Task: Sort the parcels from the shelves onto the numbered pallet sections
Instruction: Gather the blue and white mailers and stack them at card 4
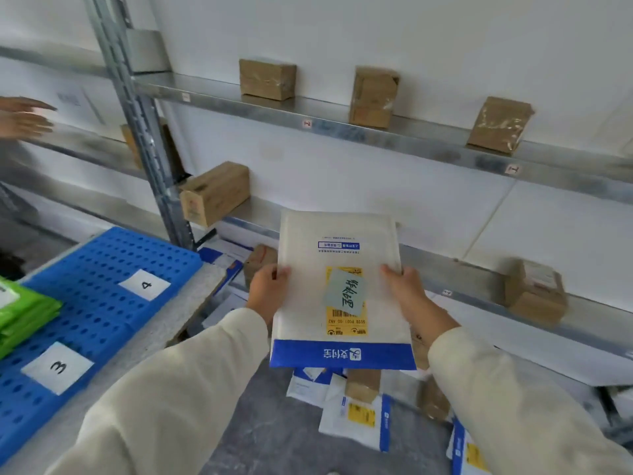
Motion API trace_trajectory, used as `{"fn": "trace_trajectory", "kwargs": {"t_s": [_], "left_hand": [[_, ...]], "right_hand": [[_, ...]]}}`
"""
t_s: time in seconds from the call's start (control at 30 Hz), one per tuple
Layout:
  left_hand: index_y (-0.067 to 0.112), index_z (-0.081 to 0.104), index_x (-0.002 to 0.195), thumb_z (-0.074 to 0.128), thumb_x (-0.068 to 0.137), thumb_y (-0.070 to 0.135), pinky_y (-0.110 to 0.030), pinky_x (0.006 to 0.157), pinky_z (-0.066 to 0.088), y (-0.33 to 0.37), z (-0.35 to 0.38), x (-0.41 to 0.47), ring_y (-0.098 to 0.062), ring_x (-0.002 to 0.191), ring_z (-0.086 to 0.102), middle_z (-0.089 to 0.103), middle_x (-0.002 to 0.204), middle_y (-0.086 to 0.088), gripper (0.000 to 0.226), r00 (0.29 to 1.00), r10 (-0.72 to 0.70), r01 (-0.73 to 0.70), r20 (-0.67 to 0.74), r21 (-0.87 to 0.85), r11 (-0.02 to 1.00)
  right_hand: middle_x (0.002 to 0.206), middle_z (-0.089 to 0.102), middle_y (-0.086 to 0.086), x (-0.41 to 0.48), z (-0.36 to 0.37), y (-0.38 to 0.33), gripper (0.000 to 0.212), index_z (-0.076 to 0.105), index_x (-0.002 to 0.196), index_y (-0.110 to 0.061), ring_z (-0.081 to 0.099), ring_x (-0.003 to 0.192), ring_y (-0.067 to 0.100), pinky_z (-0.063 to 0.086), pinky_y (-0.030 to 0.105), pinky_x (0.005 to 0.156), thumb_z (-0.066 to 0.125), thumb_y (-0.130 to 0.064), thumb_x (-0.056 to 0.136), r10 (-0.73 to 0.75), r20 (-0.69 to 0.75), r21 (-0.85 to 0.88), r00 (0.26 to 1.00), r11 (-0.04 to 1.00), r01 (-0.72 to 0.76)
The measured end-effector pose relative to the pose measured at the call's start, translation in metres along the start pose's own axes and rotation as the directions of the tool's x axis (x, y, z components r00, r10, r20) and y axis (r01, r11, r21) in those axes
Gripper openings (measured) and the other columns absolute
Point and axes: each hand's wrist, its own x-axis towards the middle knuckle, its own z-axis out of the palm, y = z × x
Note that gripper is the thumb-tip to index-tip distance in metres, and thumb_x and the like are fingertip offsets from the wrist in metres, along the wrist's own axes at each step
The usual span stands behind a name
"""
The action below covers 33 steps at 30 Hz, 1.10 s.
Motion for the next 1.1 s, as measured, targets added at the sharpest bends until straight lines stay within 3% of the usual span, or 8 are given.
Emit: {"fn": "trace_trajectory", "kwargs": {"t_s": [0.13,0.23,0.37,0.53,0.67,0.8,0.93,1.1], "left_hand": [[0.02,0.057,0.104,0.046,0.1,0.034,-0.02,0.061,0.041,-0.028,-0.064,-0.006,-0.01,0.075,0.055,0.058,0.084,0.005,0.018,0.991,-0.132,0.133,-0.009,0.033,0.991],[0.019,0.061,0.105,0.05,0.098,0.031,-0.025,0.067,0.047,-0.04,-0.105,-0.006,-0.015,0.083,0.06,0.063,0.093,0.001,0.018,0.971,-0.155,0.15,-0.179,-0.043,0.988],[0.011,0.065,0.087,0.052,0.096,0.025,-0.022,0.055,0.038,-0.049,-0.158,0.002,-0.014,0.07,0.053,0.059,0.079,0.001,0.02,0.899,-0.17,0.147,-0.403,-0.087,0.985],[0.006,0.066,0.089,0.052,0.096,0.021,-0.031,0.066,0.045,-0.059,-0.217,0.021,-0.021,0.078,0.054,0.062,0.088,-0.008,0.022,0.78,-0.246,0.203,-0.575,-0.14,0.969],[0.008,0.067,0.093,0.048,0.096,0.017,-0.025,0.059,0.04,-0.065,-0.243,0.038,-0.016,0.075,0.053,0.063,0.092,-0.007,0.021,0.646,-0.285,0.23,-0.708,-0.176,0.957],[0.004,0.065,0.098,0.048,0.095,0.013,-0.03,0.07,0.042,-0.07,-0.258,0.057,-0.015,0.073,0.046,0.055,0.088,-0.004,0.019,0.544,-0.344,0.263,-0.765,-0.234,0.936],[0.007,0.062,0.09,0.045,0.095,0.012,-0.03,0.068,0.041,-0.072,-0.265,0.077,-0.015,0.069,0.043,0.052,0.082,-0.002,0.018,0.499,-0.344,0.281,-0.796,-0.227,0.933],[0.01,0.049,0.073,0.039,0.09,0.002,-0.025,0.052,0.027,-0.084,-0.274,0.097,-0.015,0.061,0.036,0.042,0.066,0.0,0.021,0.488,-0.37,0.344,-0.79,-0.215,0.914]], "right_hand": [[0.098,0.06,0.005,-0.008,0.063,-0.029,0.042,0.054,0.123,-0.005,0.057,0.084,0.02,0.044,0.029,0.064,0.056,-0.035,0.092,-0.053,0.048,0.0,0.997,0.999,0.053],[0.111,0.06,0.009,-0.011,0.115,-0.052,0.046,0.049,0.126,-0.007,0.058,0.092,0.023,0.045,0.031,0.066,0.053,-0.041,0.094,-0.098,0.191,-0.06,0.977,0.992,0.111],[0.115,0.06,0.006,-0.016,0.181,-0.075,0.04,0.046,0.132,-0.014,0.059,0.089,0.02,0.048,0.031,0.066,0.044,-0.035,0.099,-0.152,0.421,-0.104,0.894,0.971,0.214],[0.123,0.063,0.007,-0.013,0.262,-0.094,0.04,0.046,0.135,-0.02,0.062,0.108,0.027,0.052,0.05,0.092,0.054,-0.028,0.097,-0.055,0.653,-0.099,0.755,0.983,0.157],[0.121,0.066,0.01,-0.004,0.321,-0.111,0.042,0.054,0.127,-0.01,0.064,0.108,0.027,0.053,0.041,0.089,0.061,-0.034,0.093,0.03,0.746,-0.235,0.666,0.947,0.22],[0.118,0.066,0.008,0.011,0.369,-0.129,0.036,0.056,0.123,-0.012,0.061,0.093,0.021,0.047,0.028,0.064,0.059,-0.032,0.093,-0.077,0.774,-0.212,0.629,0.904,0.371],[0.127,0.057,0.012,0.026,0.408,-0.142,0.041,0.043,0.134,-0.01,0.057,0.111,0.028,0.05,0.042,0.09,0.053,-0.021,0.096,-0.128,0.817,-0.179,0.563,0.871,0.458],[0.133,0.047,0.01,0.042,0.441,-0.155,0.047,0.032,0.141,-0.017,0.05,0.112,0.024,0.045,0.038,0.089,0.045,-0.016,0.096,-0.182,0.85,-0.153,0.494,0.812,0.563]]}}
